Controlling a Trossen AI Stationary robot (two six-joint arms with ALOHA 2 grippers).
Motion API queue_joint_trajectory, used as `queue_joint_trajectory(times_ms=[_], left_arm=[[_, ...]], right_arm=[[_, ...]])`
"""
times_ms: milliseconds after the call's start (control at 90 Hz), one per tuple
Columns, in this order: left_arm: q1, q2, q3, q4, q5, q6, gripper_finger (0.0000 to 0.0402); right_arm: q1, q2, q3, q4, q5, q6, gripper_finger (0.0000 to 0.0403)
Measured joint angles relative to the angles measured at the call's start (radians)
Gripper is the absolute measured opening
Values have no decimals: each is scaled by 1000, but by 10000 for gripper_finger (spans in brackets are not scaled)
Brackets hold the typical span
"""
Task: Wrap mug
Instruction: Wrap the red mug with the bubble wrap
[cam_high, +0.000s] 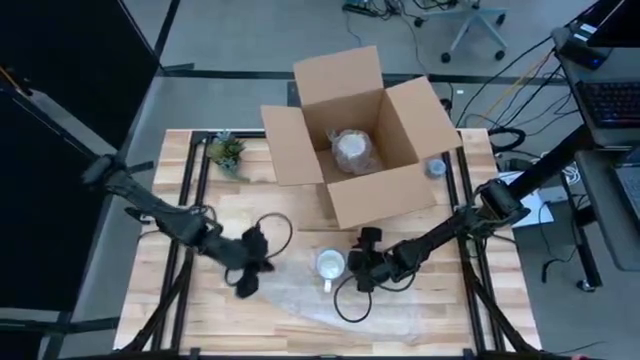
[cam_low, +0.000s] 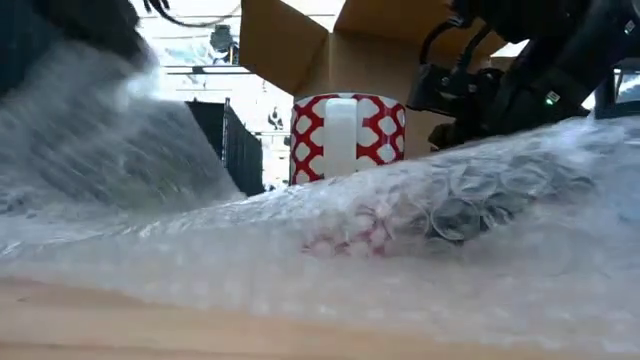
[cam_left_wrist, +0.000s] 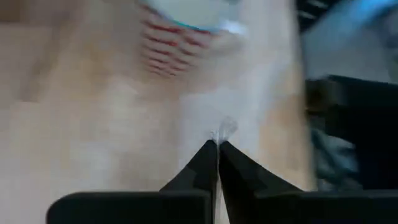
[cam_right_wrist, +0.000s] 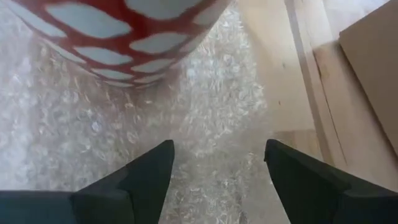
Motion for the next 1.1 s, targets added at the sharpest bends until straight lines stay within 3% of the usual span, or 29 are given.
queue_joint_trajectory(times_ms=[200,400,556,733,944,1100], left_arm=[[-199,4,26,35,78,-225,0],[-303,88,27,113,-2,-342,0],[-346,174,27,124,127,-516,5],[-415,213,27,158,168,-656,57],[-437,183,26,139,199,-709,138],[-438,117,27,107,87,-738,147]], right_arm=[[0,-1,0,-12,0,-1,242],[0,-1,0,-12,-1,0,242],[0,-1,0,-14,-2,2,242],[0,-1,-1,-14,-6,3,242],[-1,-10,-2,-19,-45,0,242],[15,-84,-1,-83,-126,-20,242]])
